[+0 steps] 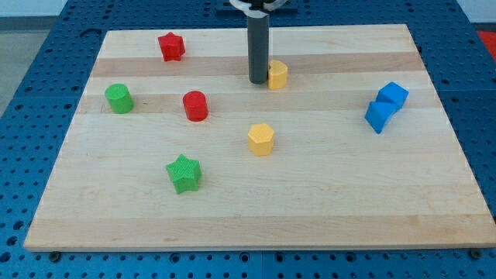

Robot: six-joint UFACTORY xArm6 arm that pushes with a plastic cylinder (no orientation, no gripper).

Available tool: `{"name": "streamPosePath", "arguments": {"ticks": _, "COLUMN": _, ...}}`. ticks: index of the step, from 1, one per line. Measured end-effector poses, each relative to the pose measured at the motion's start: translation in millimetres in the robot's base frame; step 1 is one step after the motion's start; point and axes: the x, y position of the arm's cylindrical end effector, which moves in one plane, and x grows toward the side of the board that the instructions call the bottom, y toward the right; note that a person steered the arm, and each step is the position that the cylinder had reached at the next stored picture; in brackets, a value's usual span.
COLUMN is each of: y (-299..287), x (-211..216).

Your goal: Push the yellow heart to the center

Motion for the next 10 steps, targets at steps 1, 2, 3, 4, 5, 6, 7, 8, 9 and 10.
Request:
{"name": "streamPosePath", "arguments": {"ticks": 1, "y": 0, "x": -47}}
{"name": "streamPosePath", "arguments": {"ticks": 2, "y": 2, "x": -98}}
{"name": "streamPosePath", "arguments": {"ticks": 3, "y": 19, "x": -88}}
{"name": "streamPosePath", "arguments": {"ticks": 4, "y": 32, "x": -73}}
{"name": "streamPosePath", "arguments": {"ticks": 5, "y": 32, "x": -71}}
{"name": "streamPosePath", "arguments": {"ticks": 6, "y": 32, "x": -49}}
{"name": "streamPosePath", "arguments": {"ticks": 7, "y": 32, "x": -26}}
{"name": "streamPosePath", "arguments": {"ticks": 8, "y": 29, "x": 2}}
{"name": "streamPosePath", "arguments": {"ticks": 9, "y": 25, "x": 28}}
{"name": "streamPosePath", "arguments": {"ticks": 10, "y": 21, "x": 52}}
